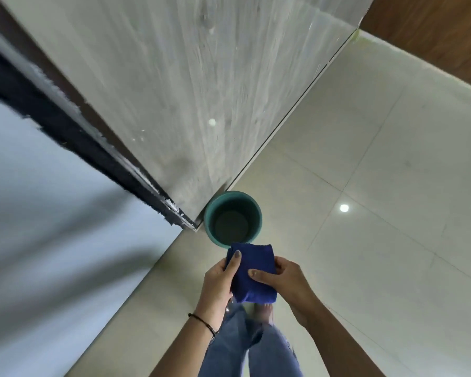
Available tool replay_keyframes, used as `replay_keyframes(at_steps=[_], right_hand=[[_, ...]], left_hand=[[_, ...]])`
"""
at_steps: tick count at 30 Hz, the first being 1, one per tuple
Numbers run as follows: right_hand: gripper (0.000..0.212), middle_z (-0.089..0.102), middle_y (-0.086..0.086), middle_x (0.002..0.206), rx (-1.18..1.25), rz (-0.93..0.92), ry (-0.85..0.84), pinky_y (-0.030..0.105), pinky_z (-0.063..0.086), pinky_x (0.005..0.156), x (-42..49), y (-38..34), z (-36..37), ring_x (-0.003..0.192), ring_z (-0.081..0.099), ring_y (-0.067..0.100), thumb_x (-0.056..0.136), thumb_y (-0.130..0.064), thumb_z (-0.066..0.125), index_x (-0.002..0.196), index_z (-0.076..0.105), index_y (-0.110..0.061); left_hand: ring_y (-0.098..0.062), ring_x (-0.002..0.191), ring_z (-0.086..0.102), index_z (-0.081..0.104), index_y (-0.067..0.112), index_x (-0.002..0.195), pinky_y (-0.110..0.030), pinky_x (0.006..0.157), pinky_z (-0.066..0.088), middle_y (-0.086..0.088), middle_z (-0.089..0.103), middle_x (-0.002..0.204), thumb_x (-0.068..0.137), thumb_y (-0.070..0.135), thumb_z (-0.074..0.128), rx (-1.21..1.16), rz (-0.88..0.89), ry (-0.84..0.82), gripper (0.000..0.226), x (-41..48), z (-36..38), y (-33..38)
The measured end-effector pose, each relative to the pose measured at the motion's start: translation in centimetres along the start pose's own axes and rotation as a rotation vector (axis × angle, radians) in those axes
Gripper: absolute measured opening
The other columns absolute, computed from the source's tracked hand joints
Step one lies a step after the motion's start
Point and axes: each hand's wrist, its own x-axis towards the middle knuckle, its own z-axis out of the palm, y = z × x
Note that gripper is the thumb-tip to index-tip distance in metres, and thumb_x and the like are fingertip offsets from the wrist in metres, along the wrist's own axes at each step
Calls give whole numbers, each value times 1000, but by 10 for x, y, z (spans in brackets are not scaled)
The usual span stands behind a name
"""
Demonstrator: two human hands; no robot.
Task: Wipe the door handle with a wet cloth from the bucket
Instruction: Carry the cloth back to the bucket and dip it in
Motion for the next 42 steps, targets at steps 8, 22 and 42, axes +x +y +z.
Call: replay_keyframes(at_steps=[8,22,42], right_hand=[[32,62,-3,81,-328,-119,98,8,42,54,154,-1,-22,65,53,7,73,-20,78,94,57,-11],[76,54,11,136,-527,47,-100,35,43,102,499,124,39,123,53,30,79,0,68,144,32,-14],[42,60,11,130,-463,109,-48,28,44,98,582,174,70,120,57,26,88,1,51,126,58,-14]], left_hand=[[-31,85,50,72,19,84,-50,80,40,-30,66,95,57,13,69,60,-58,140,28,135,29,-14],[-25,99,61,53,2,122,-39,90,51,-11,64,108,76,-28,44,121,-161,380,56,474,-45,-119],[-24,119,54,45,2,137,-33,102,41,-17,55,134,91,-9,45,282,-160,460,47,554,-81,-155]])
